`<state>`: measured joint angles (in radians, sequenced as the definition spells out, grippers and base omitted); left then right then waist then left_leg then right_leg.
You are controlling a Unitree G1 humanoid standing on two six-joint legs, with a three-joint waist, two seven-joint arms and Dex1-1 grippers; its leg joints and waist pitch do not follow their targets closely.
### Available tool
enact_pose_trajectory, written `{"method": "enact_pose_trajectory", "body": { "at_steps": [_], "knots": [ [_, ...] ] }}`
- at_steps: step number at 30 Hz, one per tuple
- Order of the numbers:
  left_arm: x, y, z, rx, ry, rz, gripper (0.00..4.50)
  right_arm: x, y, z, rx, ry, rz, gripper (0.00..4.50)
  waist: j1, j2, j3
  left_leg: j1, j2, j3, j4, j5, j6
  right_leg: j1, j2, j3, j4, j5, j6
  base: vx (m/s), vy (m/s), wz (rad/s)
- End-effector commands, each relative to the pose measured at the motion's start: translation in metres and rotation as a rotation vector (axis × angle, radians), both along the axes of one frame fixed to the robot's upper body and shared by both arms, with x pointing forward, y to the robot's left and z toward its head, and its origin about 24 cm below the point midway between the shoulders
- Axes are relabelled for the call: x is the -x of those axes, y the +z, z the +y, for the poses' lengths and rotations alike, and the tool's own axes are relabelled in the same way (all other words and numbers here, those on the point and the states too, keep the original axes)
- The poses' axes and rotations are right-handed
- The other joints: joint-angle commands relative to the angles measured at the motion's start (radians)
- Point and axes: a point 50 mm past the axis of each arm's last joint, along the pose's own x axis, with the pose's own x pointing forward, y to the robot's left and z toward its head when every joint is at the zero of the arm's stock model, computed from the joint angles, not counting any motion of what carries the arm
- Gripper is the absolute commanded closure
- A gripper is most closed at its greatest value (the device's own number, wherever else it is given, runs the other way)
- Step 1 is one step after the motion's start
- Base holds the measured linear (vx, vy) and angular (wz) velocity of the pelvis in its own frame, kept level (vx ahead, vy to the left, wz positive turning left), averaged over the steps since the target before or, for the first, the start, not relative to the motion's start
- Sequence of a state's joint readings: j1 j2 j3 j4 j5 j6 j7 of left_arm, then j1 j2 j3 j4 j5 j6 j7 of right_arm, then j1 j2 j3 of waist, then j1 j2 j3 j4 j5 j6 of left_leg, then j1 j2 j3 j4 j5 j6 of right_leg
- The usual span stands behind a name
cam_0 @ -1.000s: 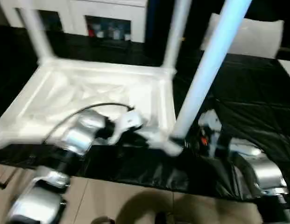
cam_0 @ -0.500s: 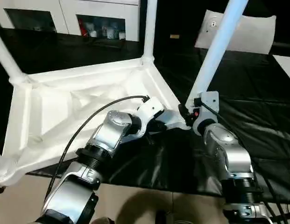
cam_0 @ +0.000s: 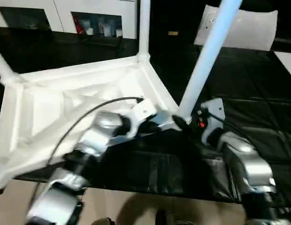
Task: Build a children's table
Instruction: Rotate leg to tighten
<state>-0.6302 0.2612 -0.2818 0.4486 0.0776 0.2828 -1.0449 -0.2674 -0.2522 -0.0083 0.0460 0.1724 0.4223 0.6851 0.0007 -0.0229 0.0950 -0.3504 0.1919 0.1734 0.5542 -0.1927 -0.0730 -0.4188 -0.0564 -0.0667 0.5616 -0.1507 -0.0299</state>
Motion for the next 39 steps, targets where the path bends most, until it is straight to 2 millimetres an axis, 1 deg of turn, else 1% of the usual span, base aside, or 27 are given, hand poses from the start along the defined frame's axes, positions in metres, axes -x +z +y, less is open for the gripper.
{"method": "enact_pose_trajectory", "body": {
  "at_steps": [1,2,3,4,5,7,9,10,12,13,14,15,18,20,21,23,24,25,27,29,30,32,33,34,36,37,39],
  "knots": [
    [0.013,-0.012,-0.001,0.014,-0.125,0.059,4.50,0.007,0.003,0.007,0.004,0.161,-0.020,0.11,0.012,-0.009,-0.053,-0.007,0.033,-0.006,-0.053,-0.142,0.112,0.061,-0.081,0.049,-0.067,-0.335,-0.169,0.000,0.000,0.00],
    [0.014,-0.014,0.003,-0.005,-0.153,0.061,4.50,0.008,0.003,0.004,0.010,0.194,-0.018,0.11,0.010,-0.012,-0.054,-0.006,0.034,-0.004,-0.052,-0.142,0.112,0.059,-0.079,0.050,-0.066,-0.332,-0.172,0.000,0.000,0.00],
    [0.015,-0.014,0.004,-0.010,-0.160,0.061,4.50,0.008,0.003,0.003,0.010,0.204,-0.017,0.11,0.013,-0.009,-0.054,-0.003,0.036,-0.005,-0.051,-0.142,0.112,0.057,-0.081,0.050,-0.065,-0.323,-0.178,0.000,0.000,0.00],
    [0.016,-0.015,0.006,-0.020,-0.184,0.063,4.50,0.010,0.003,0.001,0.013,0.232,-0.017,0.11,0.015,-0.009,-0.055,-0.002,0.037,-0.004,-0.052,-0.131,0.113,0.056,-0.081,0.051,-0.061,-0.298,-0.188,0.000,0.000,0.00],
    [0.017,-0.016,0.010,-0.033,-0.210,0.070,4.50,0.011,0.003,-0.002,0.019,0.273,-0.014,0.11,0.015,-0.008,-0.056,-0.002,0.038,-0.005,-0.051,-0.124,0.113,0.058,-0.080,0.050,-0.058,-0.283,-0.194,0.000,0.000,0.00],
    [0.020,-0.017,0.020,-0.079,-0.287,0.085,4.50,0.015,0.001,-0.009,0.036,0.371,0.001,0.11,0.020,-0.008,-0.060,0.000,0.037,-0.002,-0.048,-0.111,0.124,0.060,-0.080,0.051,-0.051,-0.226,-0.216,0.000,0.000,0.00],
    [0.022,-0.018,0.025,-0.111,-0.332,0.096,4.50,0.017,0.000,-0.011,0.040,0.425,0.010,0.11,0.025,-0.009,-0.059,-0.001,0.038,-0.001,-0.047,-0.111,0.132,0.060,-0.080,0.051,-0.048,-0.203,-0.228,0.000,0.000,0.00],
    [0.023,-0.018,0.028,-0.126,-0.359,0.102,4.50,0.018,-0.001,-0.012,0.040,0.456,0.017,0.11,0.029,-0.013,-0.061,-0.001,0.038,-0.001,-0.047,-0.107,0.133,0.063,-0.082,0.052,-0.046,-0.200,-0.231,0.000,0.000,0.00],
    [0.025,-0.017,0.032,-0.151,-0.412,0.112,4.50,0.021,-0.001,-0.013,0.043,0.532,0.025,0.11,0.034,-0.012,-0.060,0.000,0.038,-0.001,-0.047,-0.112,0.132,0.062,-0.083,0.051,-0.048,-0.218,-0.229,0.000,0.000,0.00],
    [0.026,-0.017,0.033,-0.154,-0.418,0.113,4.50,0.021,0.000,-0.013,0.044,0.542,0.025,0.11,0.037,-0.011,-0.060,0.002,0.040,-0.001,-0.047,-0.115,0.128,0.062,-0.085,0.051,-0.047,-0.228,-0.228,0.000,0.000,0.00],
    [0.026,-0.016,0.034,-0.163,-0.434,0.116,4.50,0.022,0.000,-0.014,0.045,0.564,0.030,0.38,0.037,-0.014,-0.060,0.001,0.041,-0.001,-0.047,-0.112,0.126,0.062,-0.083,0.051,-0.046,-0.225,-0.228,0.000,0.000,0.00],
    [0.027,-0.016,0.035,-0.176,-0.458,0.118,4.50,0.023,0.000,-0.013,0.044,0.591,0.035,0.38,0.039,-0.015,-0.061,0.001,0.042,-0.001,-0.047,-0.108,0.124,0.063,-0.083,0.051,-0.044,-0.218,-0.231,0.000,0.000,0.00],
    [0.029,-0.015,0.038,-0.192,-0.508,0.125,4.50,0.024,-0.001,-0.014,0.041,0.643,0.041,0.75,0.043,-0.013,-0.061,0.001,0.042,0.000,-0.046,-0.114,0.120,0.062,-0.082,0.050,-0.043,-0.223,-0.231,0.000,0.000,0.00],
    [0.032,-0.015,0.038,-0.206,-0.559,0.134,4.50,0.025,-0.001,-0.013,0.037,0.694,0.054,0.89,0.046,-0.015,-0.061,0.000,0.042,0.000,-0.045,-0.126,0.113,0.062,-0.083,0.050,-0.043,-0.240,-0.229,0.000,0.000,0.00],
    [0.032,-0.015,0.038,-0.206,-0.559,0.134,4.50,0.025,-0.001,-0.013,0.037,0.694,0.054,0.89,0.047,-0.016,-0.059,-0.002,0.041,0.001,-0.045,-0.138,0.108,0.062,-0.084,0.050,-0.045,-0.271,-0.221,0.000,0.000,0.00],
    [0.034,-0.015,0.038,-0.220,-0.598,0.140,4.50,0.026,-0.002,-0.012,0.036,0.735,0.066,1.19,0.052,-0.016,-0.058,0.001,0.041,0.002,-0.044,-0.150,0.098,0.058,-0.084,0.051,-0.049,-0.311,-0.207,0.000,0.000,0.00],
    [0.036,-0.015,0.038,-0.228,-0.620,0.143,4.50,0.026,-0.002,-0.011,0.040,0.760,0.076,1.19,0.056,-0.018,-0.057,0.000,0.041,0.001,-0.044,-0.154,0.094,0.058,-0.085,0.052,-0.050,-0.334,-0.196,0.000,0.000,0.00],
    [0.036,-0.015,0.038,-0.234,-0.633,0.144,4.50,0.026,-0.003,-0.010,0.041,0.775,0.082,1.32,0.059,-0.018,-0.058,0.001,0.041,0.000,-0.045,-0.155,0.091,0.058,-0.085,0.051,-0.051,-0.353,-0.188,0.000,0.000,0.00],
    [0.037,-0.015,0.038,-0.239,-0.643,0.145,4.50,0.026,-0.003,-0.010,0.040,0.785,0.086,1.47,0.063,-0.017,-0.060,0.003,0.042,0.000,-0.044,-0.141,0.087,0.057,-0.084,0.051,-0.048,-0.339,-0.188,0.000,0.000,0.00],
    [0.037,-0.015,0.038,-0.241,-0.648,0.146,4.50,0.026,-0.002,-0.009,0.040,0.797,0.088,1.70,0.064,-0.015,-0.060,0.002,0.043,0.000,-0.044,-0.142,0.086,0.057,-0.083,0.051,-0.046,-0.322,-0.194,0.000,0.000,0.00],
    [0.037,-0.015,0.038,-0.243,-0.653,0.146,4.50,0.026,-0.002,-0.009,0.039,0.804,0.089,1.70,0.065,-0.016,-0.062,0.001,0.042,-0.001,-0.044,-0.136,0.086,0.059,-0.083,0.051,-0.044,-0.308,-0.196,0.000,0.000,0.00],
    [0.038,-0.015,0.039,-0.246,-0.660,0.147,4.50,0.025,-0.001,-0.009,0.038,0.815,0.090,1.92,0.065,-0.016,-0.064,0.001,0.042,0.000,-0.043,-0.130,0.089,0.060,-0.083,0.050,-0.042,-0.286,-0.204,0.000,0.000,0.00],
    [0.038,-0.015,0.039,-0.246,-0.662,0.147,4.50,0.025,-0.001,-0.009,0.037,0.823,0.091,1.92,0.066,-0.017,-0.065,-0.001,0.041,-0.001,-0.042,-0.124,0.090,0.062,-0.082,0.049,-0.039,-0.270,-0.208,0.000,0.000,0.00],
    [0.038,-0.015,0.039,-0.247,-0.663,0.148,4.50,0.025,-0.001,-0.009,0.036,0.827,0.092,2.10,0.065,-0.018,-0.064,-0.001,0.041,0.000,-0.042,-0.123,0.092,0.061,-0.082,0.049,-0.039,-0.266,-0.209,0.000,0.000,0.00],
    [0.038,-0.015,0.039,-0.248,-0.662,0.147,4.50,0.025,-0.001,-0.008,0.035,0.833,0.095,2.10,0.066,-0.018,-0.064,-0.001,0.041,0.000,-0.042,-0.123,0.092,0.061,-0.082,0.049,-0.040,-0.275,-0.207,0.000,0.000,0.00],
    [0.038,-0.015,0.039,-0.248,-0.662,0.147,4.50,0.025,-0.001,-0.008,0.035,0.833,0.095,2.24,0.066,-0.018,-0.064,-0.001,0.041,0.000,-0.042,-0.126,0.090,0.061,-0.082,0.049,-0.041,-0.284,-0.204,0.000,0.000,0.00],
    [0.037,-0.015,0.040,-0.251,-0.658,0.148,4.50,0.026,-0.001,-0.007,0.033,0.842,0.098,2.31,0.066,-0.018,-0.063,-0.001,0.040,0.000,-0.042,-0.129,0.088,0.061,-0.082,0.049,-0.042,-0.293,-0.201,0.000,0.000,0.00]
  ]
}}
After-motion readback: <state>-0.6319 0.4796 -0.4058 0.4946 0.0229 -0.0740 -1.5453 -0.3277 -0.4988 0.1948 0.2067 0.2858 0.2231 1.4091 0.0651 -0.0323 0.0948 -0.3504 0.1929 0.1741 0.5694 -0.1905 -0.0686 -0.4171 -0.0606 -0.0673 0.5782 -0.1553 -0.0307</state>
